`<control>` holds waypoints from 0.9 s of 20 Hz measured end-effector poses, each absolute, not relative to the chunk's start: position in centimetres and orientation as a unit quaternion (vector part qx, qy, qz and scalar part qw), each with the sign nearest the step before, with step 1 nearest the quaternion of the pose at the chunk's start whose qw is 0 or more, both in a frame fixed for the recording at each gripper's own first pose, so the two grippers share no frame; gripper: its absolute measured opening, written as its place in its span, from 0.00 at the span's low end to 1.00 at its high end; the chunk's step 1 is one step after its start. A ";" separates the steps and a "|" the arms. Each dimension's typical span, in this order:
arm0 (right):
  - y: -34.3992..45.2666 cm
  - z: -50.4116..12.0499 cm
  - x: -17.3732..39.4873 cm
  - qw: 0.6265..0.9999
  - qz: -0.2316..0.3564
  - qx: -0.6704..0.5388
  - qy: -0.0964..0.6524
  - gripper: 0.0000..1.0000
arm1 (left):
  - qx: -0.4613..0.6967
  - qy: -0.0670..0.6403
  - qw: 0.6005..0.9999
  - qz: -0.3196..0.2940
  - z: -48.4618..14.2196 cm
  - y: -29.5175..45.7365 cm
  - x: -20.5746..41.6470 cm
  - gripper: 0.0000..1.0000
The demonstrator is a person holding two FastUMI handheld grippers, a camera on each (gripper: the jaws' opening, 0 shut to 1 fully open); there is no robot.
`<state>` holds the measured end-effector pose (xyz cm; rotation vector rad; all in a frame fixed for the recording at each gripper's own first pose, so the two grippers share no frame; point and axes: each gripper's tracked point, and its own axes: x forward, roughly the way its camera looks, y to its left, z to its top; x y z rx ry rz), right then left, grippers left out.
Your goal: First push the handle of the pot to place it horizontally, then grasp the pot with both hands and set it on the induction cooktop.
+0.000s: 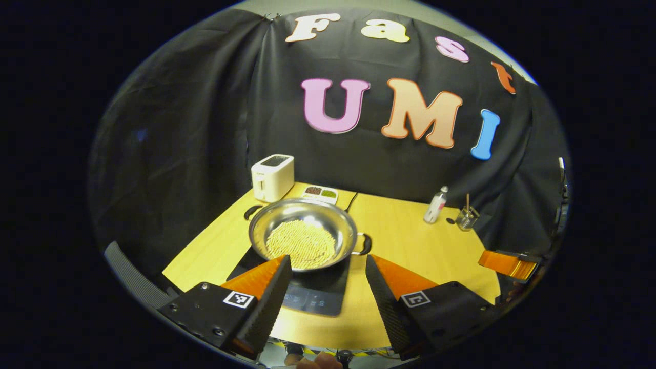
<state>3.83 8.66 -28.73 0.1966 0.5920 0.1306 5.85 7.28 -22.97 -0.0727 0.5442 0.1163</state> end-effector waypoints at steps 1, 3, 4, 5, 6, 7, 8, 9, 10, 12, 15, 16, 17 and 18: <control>8.3 -26.8 4.3 0.957 0.064 0.096 0.268 0.94 | -0.032 0.250 0.967 0.047 -20.7 6.2 6.4 0.89; 7.1 -22.8 4.9 0.967 0.060 0.092 0.231 0.98 | -0.019 0.207 0.978 0.027 -16.2 4.0 7.8 0.89; 6.5 -20.6 4.8 0.971 0.059 0.092 0.213 0.94 | -0.011 0.189 0.982 0.018 -14.3 2.9 8.1 0.88; 6.2 -18.5 4.7 0.976 0.054 0.090 0.190 0.94 | -0.008 0.169 0.986 0.009 -12.4 1.8 8.4 0.88; 5.3 -16.3 4.9 0.981 0.048 0.084 0.168 0.94 | -0.011 0.149 0.989 0.003 -10.3 0.7 8.7 0.88; 4.5 -14.4 4.7 0.985 0.041 0.075 0.147 0.93 | -0.020 0.137 0.990 -0.002 -8.6 -0.4 8.8 0.87; 4.0 -12.3 4.5 0.989 0.034 0.067 0.126 0.93 | -0.036 0.128 0.991 -0.012 -7.1 -1.6 8.8 0.87; 3.9 -10.3 3.9 0.992 0.030 0.060 0.106 0.94 | -0.051 0.114 0.992 -0.022 -5.1 -2.6 8.9 0.87; 3.8 -8.1 3.5 0.994 0.027 0.059 0.087 0.93 | -0.057 0.093 0.994 -0.029 -2.7 -3.2 9.0 0.87; 3.9 -4.6 2.5 0.996 0.026 0.056 0.057 0.94 | -0.039 0.049 0.998 -0.030 1.8 -2.8 8.3 0.86; 3.2 -1.3 1.5 0.999 0.017 0.042 0.025 0.94 | 0.014 -0.017 0.999 -0.035 6.9 -3.2 5.7 0.84; 3.1 -0.5 1.3 0.999 0.014 0.043 0.020 0.94 | 0.026 -0.020 0.998 -0.046 7.0 -4.1 5.0 0.85; 3.2 -0.1 1.1 0.999 0.012 0.046 0.015 0.94 | 0.032 -0.016 0.998 -0.058 6.6 -5.0 4.5 0.85; 3.2 0.0 0.8 0.999 0.009 0.047 0.013 0.94 | 0.030 -0.011 0.997 -0.064 6.1 -5.4 4.3 0.86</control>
